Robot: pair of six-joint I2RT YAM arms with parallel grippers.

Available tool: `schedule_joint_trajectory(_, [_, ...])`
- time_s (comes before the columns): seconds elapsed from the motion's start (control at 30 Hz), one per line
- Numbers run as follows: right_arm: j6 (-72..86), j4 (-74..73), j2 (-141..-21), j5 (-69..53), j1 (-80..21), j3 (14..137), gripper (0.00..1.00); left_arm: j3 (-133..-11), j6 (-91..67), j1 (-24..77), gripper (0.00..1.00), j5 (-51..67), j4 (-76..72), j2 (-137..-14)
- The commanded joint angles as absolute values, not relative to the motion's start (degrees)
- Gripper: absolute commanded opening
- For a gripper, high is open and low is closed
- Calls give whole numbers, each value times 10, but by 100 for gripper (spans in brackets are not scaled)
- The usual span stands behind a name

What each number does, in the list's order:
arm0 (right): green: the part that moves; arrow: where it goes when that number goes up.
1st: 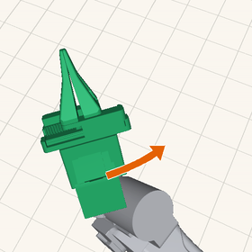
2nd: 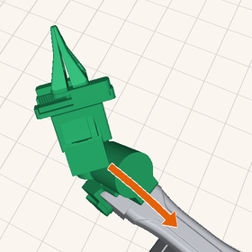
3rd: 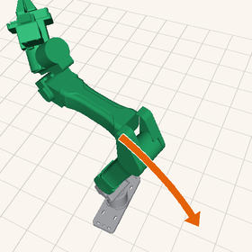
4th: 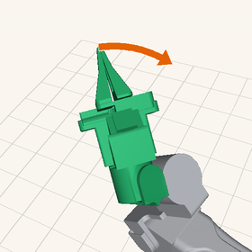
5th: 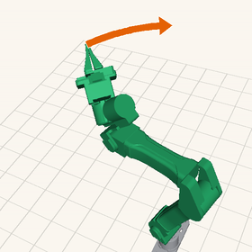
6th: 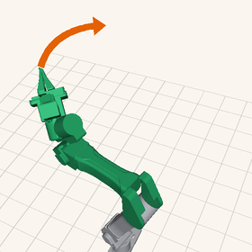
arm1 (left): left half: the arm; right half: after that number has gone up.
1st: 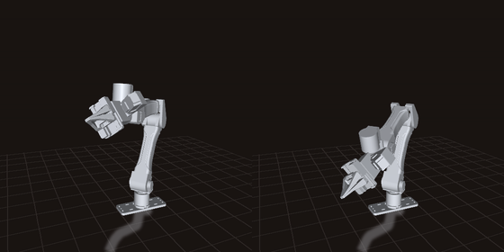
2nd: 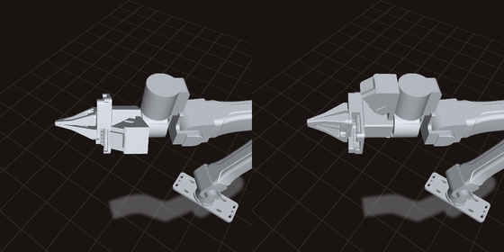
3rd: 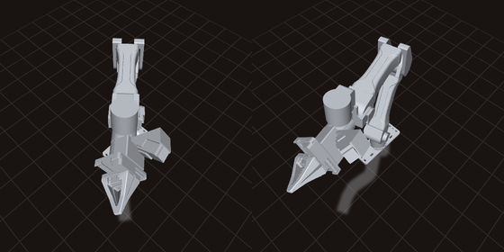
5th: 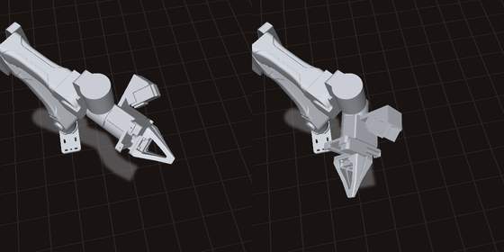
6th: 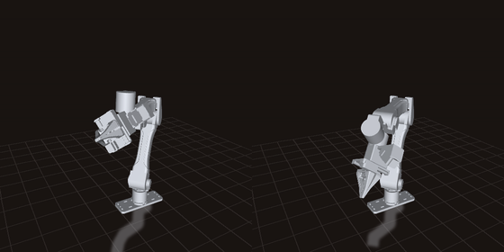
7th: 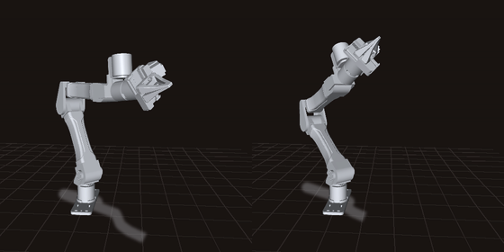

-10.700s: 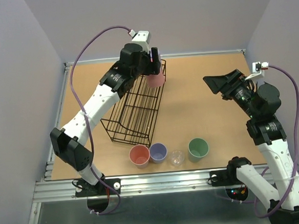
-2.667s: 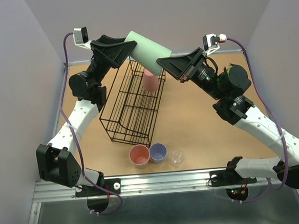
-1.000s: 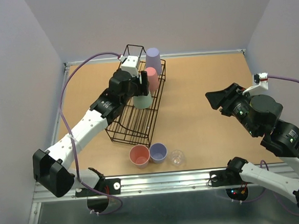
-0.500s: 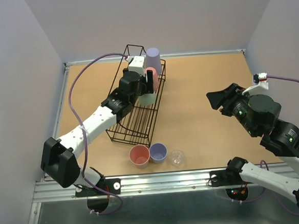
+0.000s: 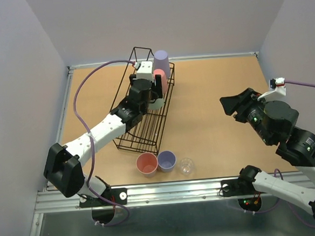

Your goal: Load the cups into the dish rack

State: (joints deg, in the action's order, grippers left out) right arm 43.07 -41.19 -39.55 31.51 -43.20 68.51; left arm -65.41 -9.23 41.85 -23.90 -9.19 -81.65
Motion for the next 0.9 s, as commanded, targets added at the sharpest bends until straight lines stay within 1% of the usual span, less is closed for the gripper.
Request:
schedule_joint_trajectory(0.0, [429,-410,-397,330,-434,689,64,-642,-80,423,0,-301,-122,-822])
schedule_joint_trajectory(0.2, [427,-410,-406,330,-433,689,64,-635,-74,425,0,-335,-154,-833])
schedule_joint_trajectory(0.6, [430,-409,-410,329,-433,686,64,-638,-76,426,0,-352,-185,-850])
schedule_joint_trajectory(0.63, [430,-410,-410,329,-433,686,64,-640,-76,426,7,-352,-184,-852])
schedule_joint_trajectory(0.73, [430,-410,-410,329,-433,683,64,-644,-71,426,22,-351,-180,-853])
schedule_joint_trajectory(0.77, [430,-410,-410,329,-433,682,64,-644,-71,426,31,-350,-179,-852])
schedule_joint_trajectory(0.87, [433,-410,-408,328,-433,675,64,-636,-76,426,47,-349,-179,-845])
